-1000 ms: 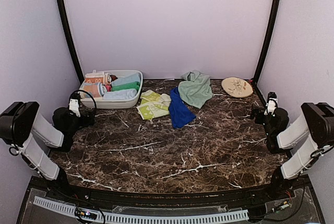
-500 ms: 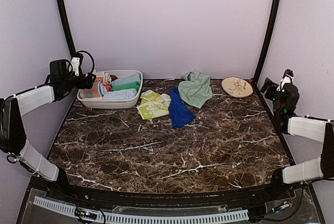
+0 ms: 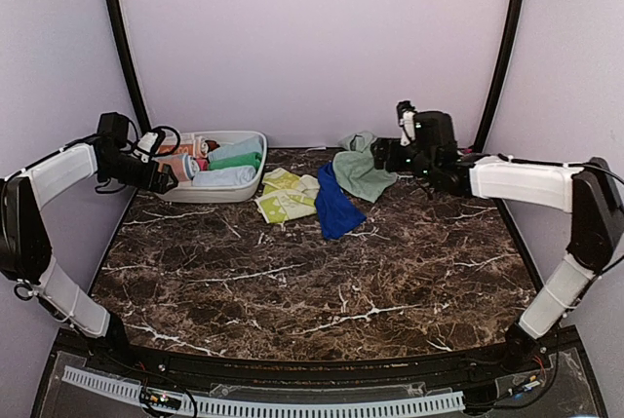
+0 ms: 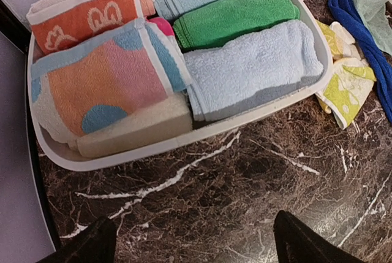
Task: Roll the towels
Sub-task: Pick up the towel from the towel pile.
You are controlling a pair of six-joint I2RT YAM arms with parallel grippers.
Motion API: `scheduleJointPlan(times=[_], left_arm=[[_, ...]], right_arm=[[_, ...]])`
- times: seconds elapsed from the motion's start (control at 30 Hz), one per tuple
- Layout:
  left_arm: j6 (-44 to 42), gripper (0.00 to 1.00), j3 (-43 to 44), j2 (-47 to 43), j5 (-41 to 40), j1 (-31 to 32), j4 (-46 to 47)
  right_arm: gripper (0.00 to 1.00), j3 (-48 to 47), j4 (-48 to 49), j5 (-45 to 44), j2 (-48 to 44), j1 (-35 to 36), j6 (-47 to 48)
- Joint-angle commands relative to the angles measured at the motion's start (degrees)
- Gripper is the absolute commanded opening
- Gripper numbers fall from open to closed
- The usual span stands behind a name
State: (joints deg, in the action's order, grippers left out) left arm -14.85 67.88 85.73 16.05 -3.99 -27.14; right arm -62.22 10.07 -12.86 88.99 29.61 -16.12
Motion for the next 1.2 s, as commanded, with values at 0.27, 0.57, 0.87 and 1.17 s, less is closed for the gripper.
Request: scheduleJointPlan(times=[0.27,0.57,0.87,1.17], left_arm=[[-7.0,0.88,-0.3,-4.5,1.2,-0.6,-10.6],[-8.8,0.87,-1.3,-5.8,3.0,-0.6,-12.7],[-9.4,0.87,-2.3,-7.9,3.5,-0.6,-12.6],[-9.3,0.87,-2.1,-8.6,4.9,-0.6,-12.8]], right_arm=[[0.71,-24.0,-20.1,-5.9,29.2,17.2,-3.7],[0.47,-26.9,-23.6,-4.1,36.7,17.5,-8.5],[0.21,-28.8,-25.8,-2.0,37.0,17.2,-8.8],[0.00,-38.4,-32.1,-2.7,29.8,15.9,-3.9]])
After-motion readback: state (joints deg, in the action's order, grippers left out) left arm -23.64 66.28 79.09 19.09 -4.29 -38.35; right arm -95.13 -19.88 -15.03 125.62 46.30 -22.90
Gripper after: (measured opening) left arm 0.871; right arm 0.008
